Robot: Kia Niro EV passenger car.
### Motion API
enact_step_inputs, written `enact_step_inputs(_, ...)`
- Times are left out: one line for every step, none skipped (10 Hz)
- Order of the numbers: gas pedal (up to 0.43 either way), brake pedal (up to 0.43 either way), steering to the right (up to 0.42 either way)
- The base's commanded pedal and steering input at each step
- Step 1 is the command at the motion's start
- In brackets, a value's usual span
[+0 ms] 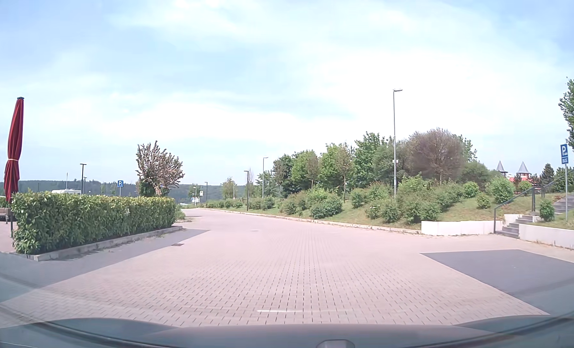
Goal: Follow the waypoints while adhering to traffic rules and regulations
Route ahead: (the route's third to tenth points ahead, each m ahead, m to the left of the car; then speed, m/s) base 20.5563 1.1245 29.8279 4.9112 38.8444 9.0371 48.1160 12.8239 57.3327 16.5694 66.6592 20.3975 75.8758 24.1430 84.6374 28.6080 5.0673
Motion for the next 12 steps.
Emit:
enact_step_inputs(0.087,0.0,-0.046)
enact_step_inputs(0.087,0.0,-0.045)
enact_step_inputs(0.087,0.0,-0.044)
enact_step_inputs(0.087,0.0,-0.044)
enact_step_inputs(0.087,0.0,-0.044)
enact_step_inputs(0.087,0.0,-0.043)
enact_step_inputs(0.087,0.0,-0.044)
enact_step_inputs(0.079,0.0,-0.044)
enact_step_inputs(0.079,0.0,-0.045)
enact_step_inputs(0.079,0.0,-0.045)
enact_step_inputs(0.067,0.0,-0.045)
enact_step_inputs(0.067,0.0,-0.044)
